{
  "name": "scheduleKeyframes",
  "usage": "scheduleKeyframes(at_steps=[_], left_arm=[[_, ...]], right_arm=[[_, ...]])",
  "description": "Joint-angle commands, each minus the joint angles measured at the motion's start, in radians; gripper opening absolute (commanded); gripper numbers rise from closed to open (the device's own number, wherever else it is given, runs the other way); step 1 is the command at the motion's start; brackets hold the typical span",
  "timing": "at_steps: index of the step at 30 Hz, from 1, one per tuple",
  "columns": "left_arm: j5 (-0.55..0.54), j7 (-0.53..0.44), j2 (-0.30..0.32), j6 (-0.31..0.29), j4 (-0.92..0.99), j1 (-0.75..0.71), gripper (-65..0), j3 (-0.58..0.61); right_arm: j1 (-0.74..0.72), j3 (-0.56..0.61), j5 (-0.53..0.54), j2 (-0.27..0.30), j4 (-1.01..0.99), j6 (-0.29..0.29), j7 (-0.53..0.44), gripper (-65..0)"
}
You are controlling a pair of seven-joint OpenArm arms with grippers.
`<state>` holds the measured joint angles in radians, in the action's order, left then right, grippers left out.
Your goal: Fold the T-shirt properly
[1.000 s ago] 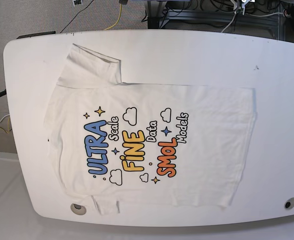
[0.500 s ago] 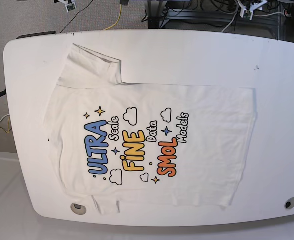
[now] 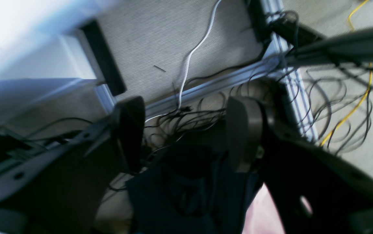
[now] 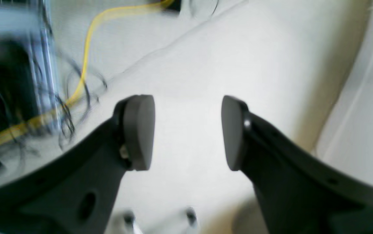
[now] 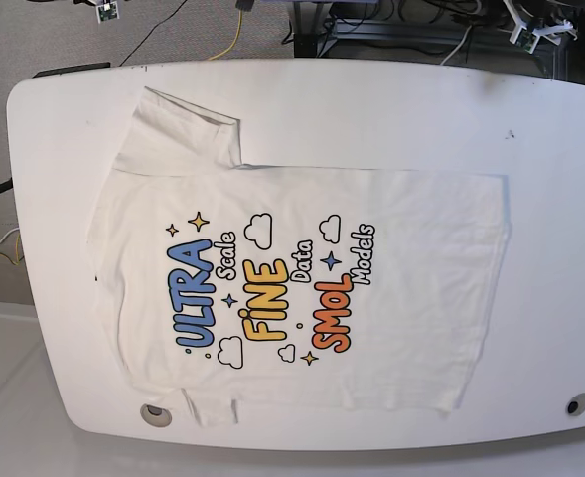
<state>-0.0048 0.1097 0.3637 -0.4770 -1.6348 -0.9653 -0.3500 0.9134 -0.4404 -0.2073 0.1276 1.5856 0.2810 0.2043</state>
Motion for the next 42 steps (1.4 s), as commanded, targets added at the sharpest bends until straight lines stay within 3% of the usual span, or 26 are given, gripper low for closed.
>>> scheduleKeyframes(at_steps=[1, 8, 22, 28, 40, 42], left_arm=[[-0.053, -0.010, 0.006, -0.029, -0.090, -0.048, -26.5, -0.005], [-0.062, 0.004, 0.010, -0.031, -0.196, -0.082, -26.4, -0.005], [-0.039, 0.007, 0.062, 0.041, -0.464, -0.091, -27.7, 0.020], [-0.033, -0.002, 0.095, 0.049, -0.522, -0.080, -27.8, 0.031], [-0.098, 0.031, 0.179, -0.004, -0.466, -0.005, -27.9, 0.005], [-0.113, 0.012, 0.210, -0.005, -0.472, 0.027, -27.5, 0.004]], right_arm=[[0.058, 0.017, 0.065, -0.003, 0.091, 0.001, -0.019, -33.9], [0.097, -0.007, 0.143, -0.008, 0.163, 0.000, -0.018, -34.0], [0.097, -0.185, 0.465, 0.005, 0.372, 0.078, 0.033, -34.3], [0.071, -0.237, 0.483, 0.020, 0.391, 0.103, 0.063, -34.3], [-0.067, -0.328, 0.392, 0.055, 0.460, 0.113, 0.187, -34.2], [-0.124, -0.392, 0.422, 0.067, 0.481, 0.110, 0.270, -34.3]])
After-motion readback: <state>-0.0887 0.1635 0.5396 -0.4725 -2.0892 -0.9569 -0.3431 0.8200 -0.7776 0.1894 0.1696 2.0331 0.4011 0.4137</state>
